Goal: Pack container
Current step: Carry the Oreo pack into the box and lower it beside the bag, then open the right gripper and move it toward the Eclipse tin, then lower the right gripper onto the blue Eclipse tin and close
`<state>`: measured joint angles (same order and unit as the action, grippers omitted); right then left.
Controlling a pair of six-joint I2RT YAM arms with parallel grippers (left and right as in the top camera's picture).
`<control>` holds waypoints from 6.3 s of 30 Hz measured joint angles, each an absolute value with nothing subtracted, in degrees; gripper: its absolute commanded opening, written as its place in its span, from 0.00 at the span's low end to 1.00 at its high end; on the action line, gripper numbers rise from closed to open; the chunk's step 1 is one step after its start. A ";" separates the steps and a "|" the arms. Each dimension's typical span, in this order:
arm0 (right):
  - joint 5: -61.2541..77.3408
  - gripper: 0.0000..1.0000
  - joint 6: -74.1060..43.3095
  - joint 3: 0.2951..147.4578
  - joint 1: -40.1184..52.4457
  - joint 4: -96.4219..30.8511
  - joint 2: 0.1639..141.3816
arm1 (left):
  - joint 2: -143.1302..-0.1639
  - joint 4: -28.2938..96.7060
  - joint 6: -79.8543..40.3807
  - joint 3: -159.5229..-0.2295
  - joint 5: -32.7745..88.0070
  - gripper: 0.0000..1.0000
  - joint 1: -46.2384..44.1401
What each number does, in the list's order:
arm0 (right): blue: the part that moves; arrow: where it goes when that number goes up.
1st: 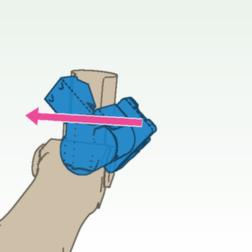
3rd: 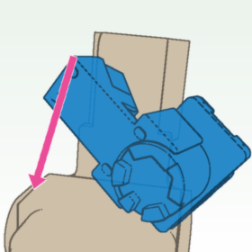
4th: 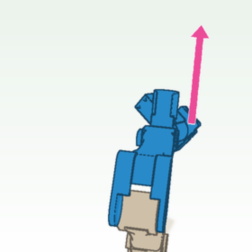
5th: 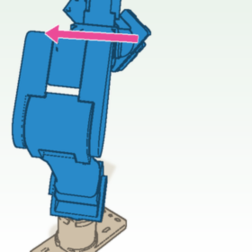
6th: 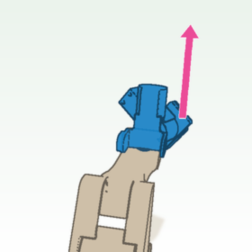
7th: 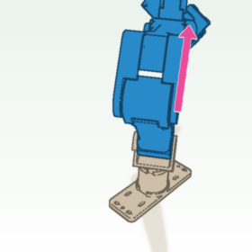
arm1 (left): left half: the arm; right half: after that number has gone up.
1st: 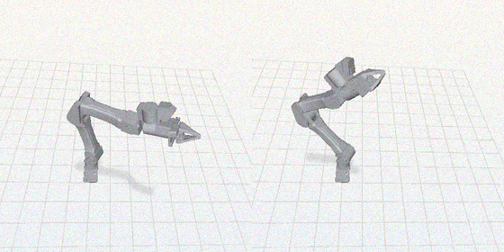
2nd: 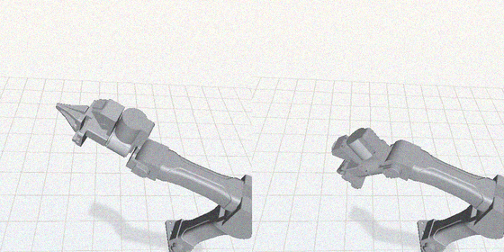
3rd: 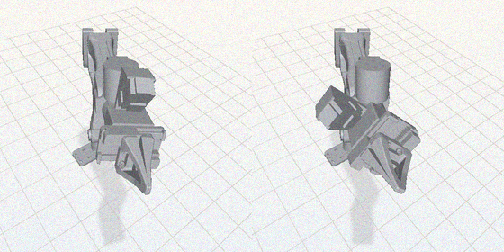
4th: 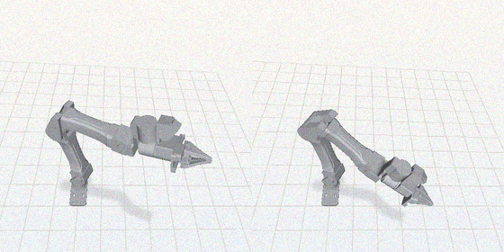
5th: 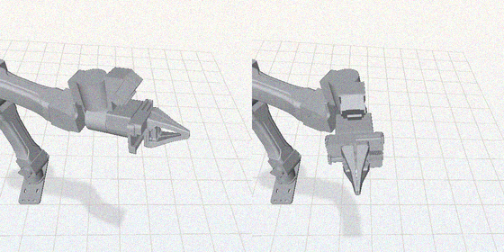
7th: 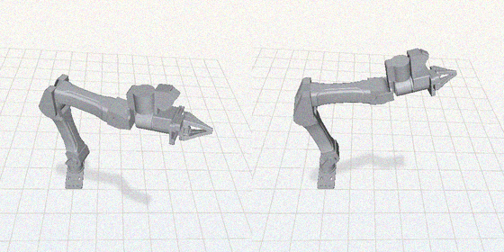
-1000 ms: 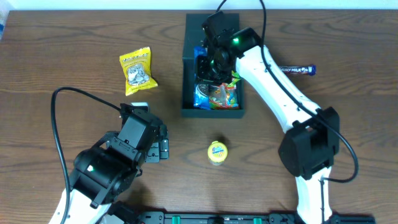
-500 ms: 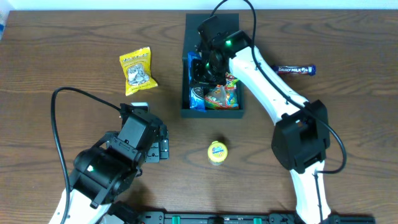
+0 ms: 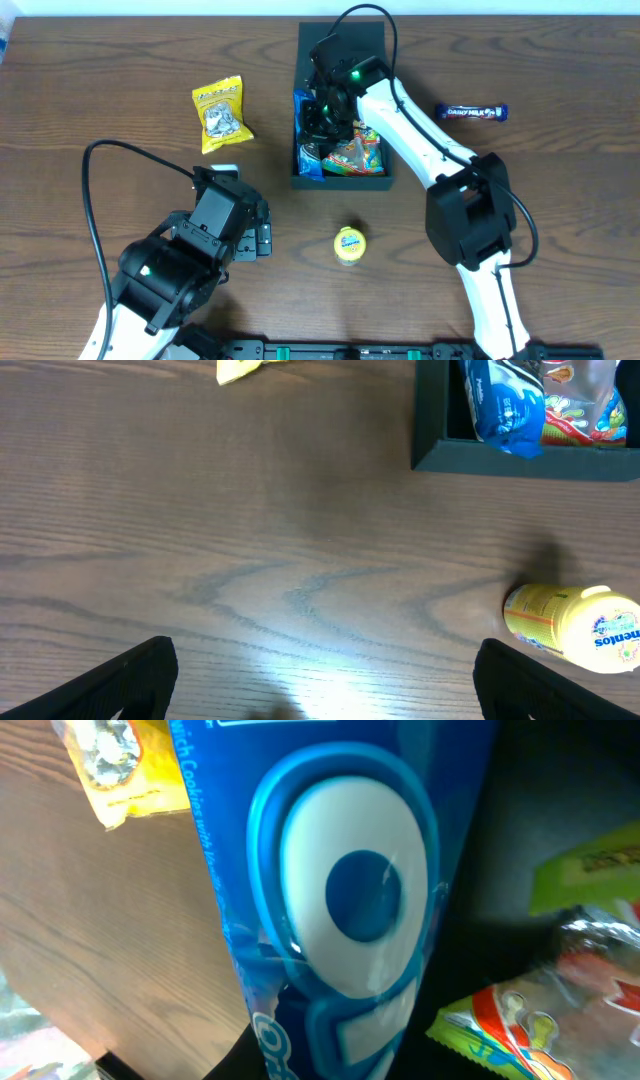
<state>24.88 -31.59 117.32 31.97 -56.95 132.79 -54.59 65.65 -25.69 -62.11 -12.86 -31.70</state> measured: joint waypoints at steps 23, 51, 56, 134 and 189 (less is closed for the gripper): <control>22.26 0.02 -31.62 117.38 31.94 -58.00 133.51 | -54.59 65.65 -25.69 -62.11 -12.86 0.95 -31.70; 18.57 0.54 -29.91 117.38 31.94 -58.96 133.71 | -54.59 65.65 -25.69 -62.11 -12.86 0.96 -31.70; 17.69 0.35 -27.07 117.38 31.94 -59.72 132.49 | -54.59 65.65 -25.69 -62.11 -12.88 0.96 -31.70; -5.82 0.99 -4.69 65.41 -2.39 -51.64 91.07 | -54.59 65.65 -25.69 -62.11 -12.88 0.95 -31.70; 2.39 0.99 -0.01 64.10 -3.64 -43.88 95.18 | -54.59 65.65 -25.69 -62.11 -12.88 0.95 -31.70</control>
